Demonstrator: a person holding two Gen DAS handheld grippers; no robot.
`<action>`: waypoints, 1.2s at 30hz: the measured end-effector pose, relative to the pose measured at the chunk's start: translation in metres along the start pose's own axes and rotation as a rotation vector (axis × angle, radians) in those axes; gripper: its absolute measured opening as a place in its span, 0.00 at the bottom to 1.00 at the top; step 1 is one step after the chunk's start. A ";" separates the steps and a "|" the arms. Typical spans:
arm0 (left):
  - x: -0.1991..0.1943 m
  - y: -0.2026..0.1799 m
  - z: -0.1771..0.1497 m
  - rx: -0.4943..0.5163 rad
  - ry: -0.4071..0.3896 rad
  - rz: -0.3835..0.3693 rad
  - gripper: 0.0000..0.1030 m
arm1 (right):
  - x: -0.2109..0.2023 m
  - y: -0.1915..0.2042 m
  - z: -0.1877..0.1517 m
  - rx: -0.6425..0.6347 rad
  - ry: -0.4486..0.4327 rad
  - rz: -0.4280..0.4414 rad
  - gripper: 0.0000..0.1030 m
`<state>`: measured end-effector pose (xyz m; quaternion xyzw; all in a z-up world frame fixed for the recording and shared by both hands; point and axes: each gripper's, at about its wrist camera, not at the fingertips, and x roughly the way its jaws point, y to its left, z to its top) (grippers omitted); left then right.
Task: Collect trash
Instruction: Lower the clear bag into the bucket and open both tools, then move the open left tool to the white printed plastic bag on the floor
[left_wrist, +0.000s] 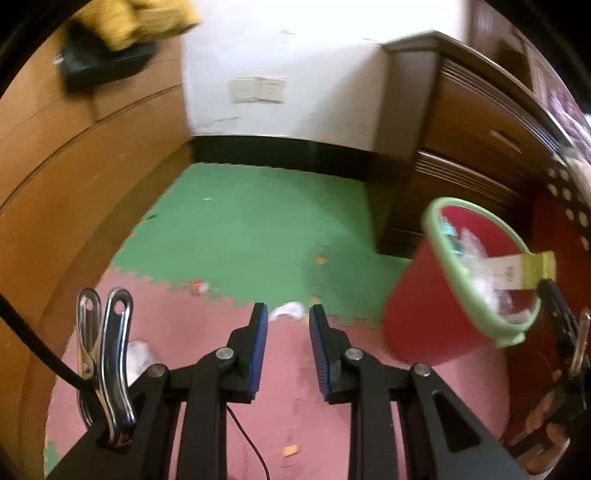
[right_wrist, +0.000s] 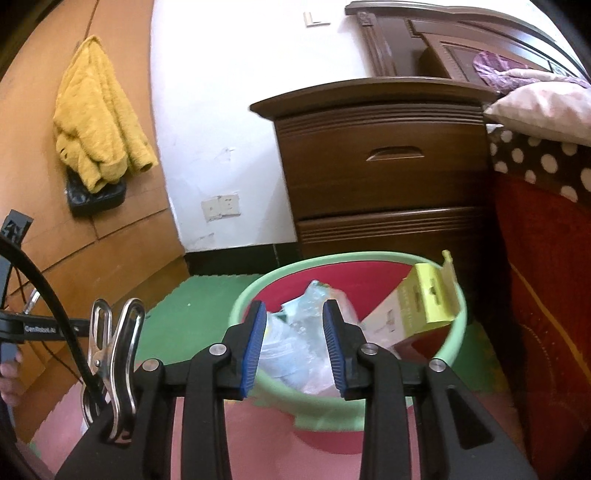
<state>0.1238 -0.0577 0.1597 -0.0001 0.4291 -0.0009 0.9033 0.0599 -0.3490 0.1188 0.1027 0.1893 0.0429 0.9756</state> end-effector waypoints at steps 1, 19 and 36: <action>-0.002 0.009 -0.001 -0.015 0.001 0.015 0.23 | -0.001 0.003 0.000 -0.005 -0.003 0.006 0.32; -0.006 0.140 -0.020 -0.196 0.045 0.353 0.23 | 0.010 0.115 0.021 -0.038 -0.016 0.179 0.32; 0.127 0.234 -0.076 -0.351 0.283 0.296 0.23 | 0.076 0.160 -0.026 -0.198 0.172 0.165 0.32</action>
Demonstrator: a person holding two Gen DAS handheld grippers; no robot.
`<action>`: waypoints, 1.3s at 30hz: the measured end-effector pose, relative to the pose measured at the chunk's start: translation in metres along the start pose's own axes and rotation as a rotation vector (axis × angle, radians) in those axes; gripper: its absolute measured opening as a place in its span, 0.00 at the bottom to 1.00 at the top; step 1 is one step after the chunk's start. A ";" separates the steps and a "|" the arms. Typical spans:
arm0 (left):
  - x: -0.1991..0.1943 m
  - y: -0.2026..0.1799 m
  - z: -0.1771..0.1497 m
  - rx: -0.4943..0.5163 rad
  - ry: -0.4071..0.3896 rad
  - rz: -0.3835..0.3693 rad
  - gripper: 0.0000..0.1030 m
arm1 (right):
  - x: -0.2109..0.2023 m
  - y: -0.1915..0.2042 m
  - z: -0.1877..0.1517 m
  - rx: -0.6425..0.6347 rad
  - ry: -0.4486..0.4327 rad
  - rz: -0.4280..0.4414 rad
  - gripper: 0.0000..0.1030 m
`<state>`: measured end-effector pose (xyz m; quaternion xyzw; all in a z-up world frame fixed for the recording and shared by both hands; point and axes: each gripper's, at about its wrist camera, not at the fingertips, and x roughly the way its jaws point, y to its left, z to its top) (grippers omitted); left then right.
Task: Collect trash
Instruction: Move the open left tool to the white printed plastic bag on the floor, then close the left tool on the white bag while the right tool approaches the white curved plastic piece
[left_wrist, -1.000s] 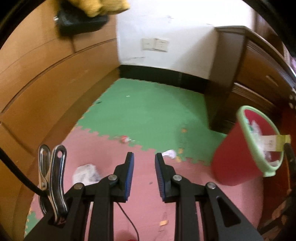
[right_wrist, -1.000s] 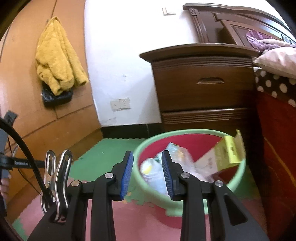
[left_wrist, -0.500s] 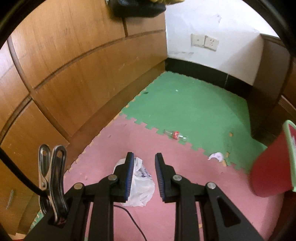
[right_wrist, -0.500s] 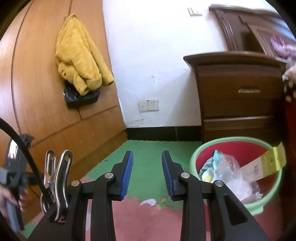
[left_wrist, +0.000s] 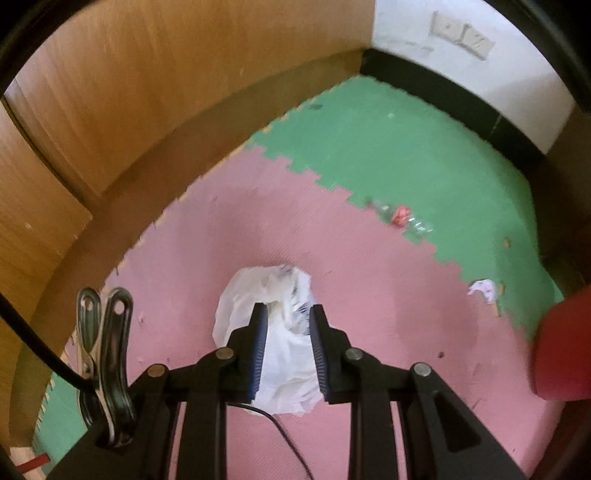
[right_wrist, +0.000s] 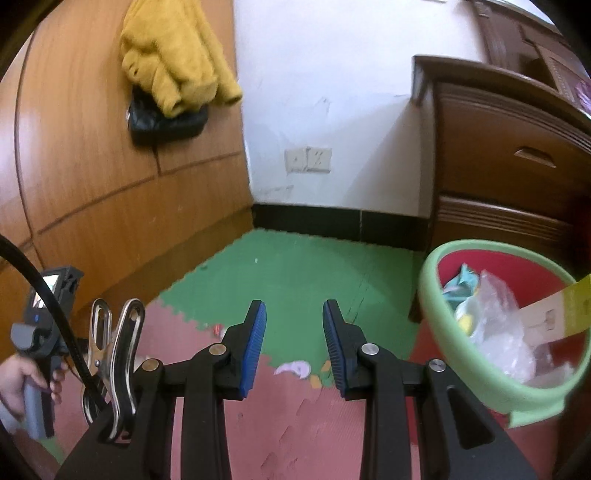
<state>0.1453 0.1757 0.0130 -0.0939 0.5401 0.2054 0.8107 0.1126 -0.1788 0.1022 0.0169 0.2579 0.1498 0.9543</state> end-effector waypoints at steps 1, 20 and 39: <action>0.007 0.003 0.000 -0.009 0.016 -0.004 0.23 | 0.003 0.003 -0.003 -0.015 0.011 0.004 0.32; 0.082 -0.002 -0.003 0.039 0.215 -0.062 0.41 | 0.069 0.017 -0.040 -0.039 0.243 0.072 0.32; 0.086 -0.019 -0.010 0.114 0.163 -0.107 0.05 | 0.081 0.001 -0.048 0.041 0.299 0.069 0.32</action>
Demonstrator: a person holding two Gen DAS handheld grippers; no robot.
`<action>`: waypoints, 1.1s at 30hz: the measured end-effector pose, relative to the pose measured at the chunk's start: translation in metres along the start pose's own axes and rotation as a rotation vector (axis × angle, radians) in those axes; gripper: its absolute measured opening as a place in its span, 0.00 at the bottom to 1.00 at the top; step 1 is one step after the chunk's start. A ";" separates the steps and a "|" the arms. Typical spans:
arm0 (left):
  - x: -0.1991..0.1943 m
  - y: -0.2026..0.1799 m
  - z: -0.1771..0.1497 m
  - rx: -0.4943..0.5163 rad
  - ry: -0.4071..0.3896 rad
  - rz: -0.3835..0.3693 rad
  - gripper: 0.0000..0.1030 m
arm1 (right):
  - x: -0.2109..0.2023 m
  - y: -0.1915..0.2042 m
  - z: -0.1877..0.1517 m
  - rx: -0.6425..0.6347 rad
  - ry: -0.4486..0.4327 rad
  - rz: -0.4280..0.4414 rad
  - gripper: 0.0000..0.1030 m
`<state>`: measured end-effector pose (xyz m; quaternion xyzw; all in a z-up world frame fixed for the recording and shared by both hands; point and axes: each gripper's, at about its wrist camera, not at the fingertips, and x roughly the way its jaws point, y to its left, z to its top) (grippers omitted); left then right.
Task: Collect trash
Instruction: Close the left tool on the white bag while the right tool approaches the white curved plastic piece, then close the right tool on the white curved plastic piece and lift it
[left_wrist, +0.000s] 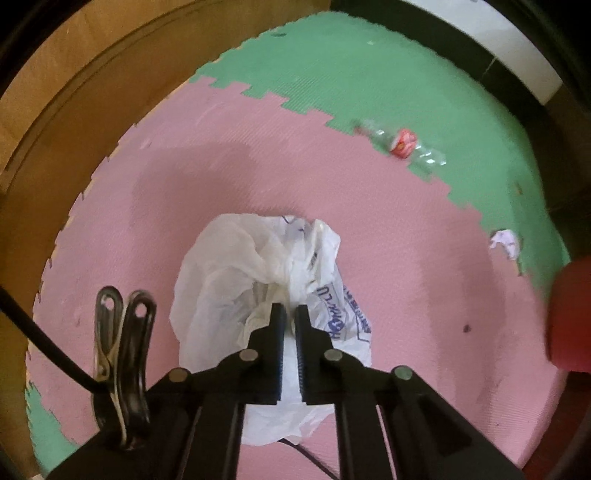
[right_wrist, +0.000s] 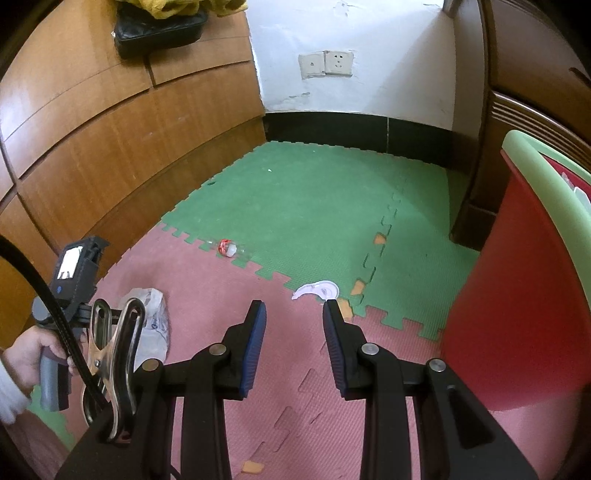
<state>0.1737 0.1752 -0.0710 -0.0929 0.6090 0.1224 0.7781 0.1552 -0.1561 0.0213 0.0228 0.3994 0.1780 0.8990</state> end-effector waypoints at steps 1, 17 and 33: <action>-0.004 -0.003 0.000 0.003 -0.011 -0.013 0.05 | 0.001 -0.001 0.000 0.002 0.003 0.000 0.32; -0.037 -0.021 0.007 0.011 -0.106 -0.174 0.04 | 0.122 -0.044 -0.006 0.126 0.246 -0.035 0.32; 0.009 -0.026 0.003 0.053 0.024 -0.094 0.40 | 0.219 -0.036 0.002 -0.041 0.305 -0.083 0.52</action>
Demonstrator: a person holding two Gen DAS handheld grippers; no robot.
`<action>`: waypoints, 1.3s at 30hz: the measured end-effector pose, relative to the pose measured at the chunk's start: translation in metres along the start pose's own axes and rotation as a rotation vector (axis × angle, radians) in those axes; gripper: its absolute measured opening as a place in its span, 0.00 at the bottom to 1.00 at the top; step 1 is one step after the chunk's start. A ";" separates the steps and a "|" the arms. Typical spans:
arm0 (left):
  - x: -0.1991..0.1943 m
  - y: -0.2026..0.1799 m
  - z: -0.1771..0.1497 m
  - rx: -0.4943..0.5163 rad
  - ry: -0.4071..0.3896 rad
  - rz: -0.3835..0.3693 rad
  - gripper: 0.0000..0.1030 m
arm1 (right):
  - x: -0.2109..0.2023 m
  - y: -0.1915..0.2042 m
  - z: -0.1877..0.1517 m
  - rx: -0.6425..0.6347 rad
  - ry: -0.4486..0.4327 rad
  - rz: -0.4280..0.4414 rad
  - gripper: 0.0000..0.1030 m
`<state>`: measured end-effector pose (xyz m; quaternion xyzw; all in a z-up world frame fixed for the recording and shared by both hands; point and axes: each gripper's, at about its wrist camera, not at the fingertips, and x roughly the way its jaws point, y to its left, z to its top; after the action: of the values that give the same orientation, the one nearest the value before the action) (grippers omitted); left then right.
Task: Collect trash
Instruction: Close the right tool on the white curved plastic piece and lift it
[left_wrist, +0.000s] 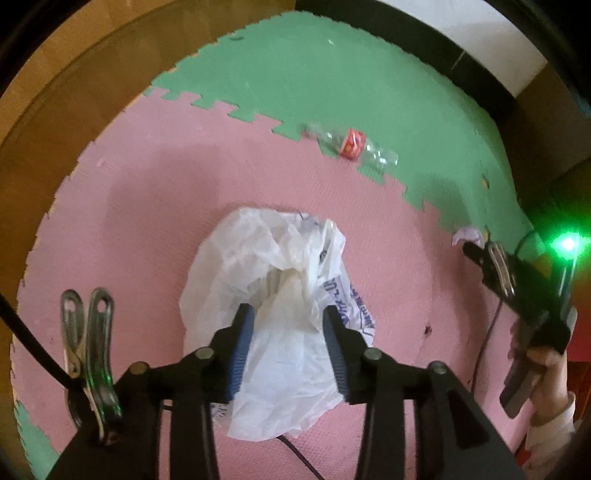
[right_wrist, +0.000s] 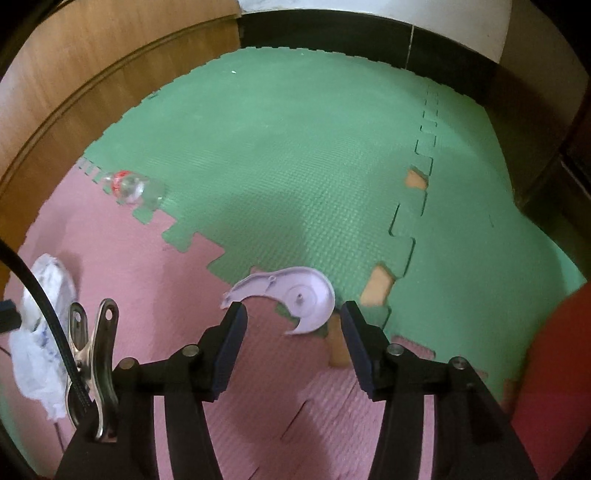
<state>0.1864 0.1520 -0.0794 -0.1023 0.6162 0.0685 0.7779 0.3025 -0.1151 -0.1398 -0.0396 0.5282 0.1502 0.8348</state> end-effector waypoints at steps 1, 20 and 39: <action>0.003 -0.001 -0.001 -0.001 0.008 0.007 0.41 | -0.001 -0.001 0.000 0.001 -0.022 0.006 0.52; 0.028 -0.016 -0.014 0.051 -0.005 0.065 0.15 | -0.027 -0.007 -0.014 0.029 -0.054 -0.072 0.03; -0.032 -0.016 0.005 -0.022 -0.142 -0.103 0.12 | -0.037 -0.019 -0.037 0.022 -0.012 0.063 0.24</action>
<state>0.1877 0.1379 -0.0462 -0.1371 0.5526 0.0421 0.8210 0.2615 -0.1488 -0.1248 -0.0130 0.5258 0.1707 0.8332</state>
